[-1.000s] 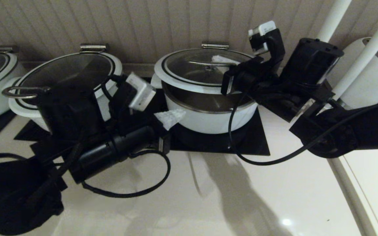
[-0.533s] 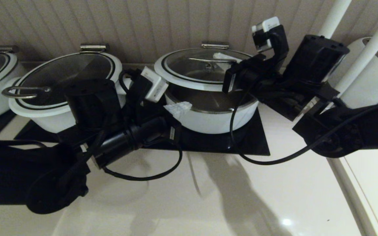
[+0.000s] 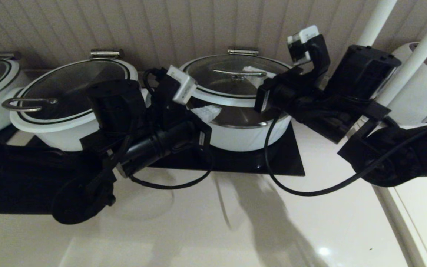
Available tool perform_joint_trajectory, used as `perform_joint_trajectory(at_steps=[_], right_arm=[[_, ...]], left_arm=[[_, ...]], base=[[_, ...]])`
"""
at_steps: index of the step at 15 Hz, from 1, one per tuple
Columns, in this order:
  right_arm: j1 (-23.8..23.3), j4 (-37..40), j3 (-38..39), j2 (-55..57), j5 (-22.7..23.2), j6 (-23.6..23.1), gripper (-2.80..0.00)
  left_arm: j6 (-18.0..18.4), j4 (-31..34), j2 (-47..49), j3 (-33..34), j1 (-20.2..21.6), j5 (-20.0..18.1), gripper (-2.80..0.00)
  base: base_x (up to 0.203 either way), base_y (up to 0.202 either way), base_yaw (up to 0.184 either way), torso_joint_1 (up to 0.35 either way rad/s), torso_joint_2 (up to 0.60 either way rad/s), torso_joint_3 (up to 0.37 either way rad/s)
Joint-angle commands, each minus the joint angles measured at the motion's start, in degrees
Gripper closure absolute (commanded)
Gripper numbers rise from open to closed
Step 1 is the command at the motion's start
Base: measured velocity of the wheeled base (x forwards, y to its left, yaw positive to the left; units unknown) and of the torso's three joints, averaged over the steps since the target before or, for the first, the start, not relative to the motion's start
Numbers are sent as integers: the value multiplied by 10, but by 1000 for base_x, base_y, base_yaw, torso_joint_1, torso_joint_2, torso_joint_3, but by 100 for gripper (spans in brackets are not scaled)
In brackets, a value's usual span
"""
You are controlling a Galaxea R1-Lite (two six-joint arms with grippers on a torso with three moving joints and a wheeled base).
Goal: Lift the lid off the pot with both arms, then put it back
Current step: Hold the pot lid with the left arm
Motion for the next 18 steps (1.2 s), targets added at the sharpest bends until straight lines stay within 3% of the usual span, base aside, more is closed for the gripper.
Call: perform_joint_trajectory(at_steps=[1,18], right_arm=[[0,-2,19,-14,1,-1,0],[-2,1,238,-179,-2,16,0]], left_arm=[[0,-4,5,-4,0,0,0],[1,-4,4,-4,2,0,0]], base=[[0,0,0,0,0,0],[0,0,0,0,0,0]])
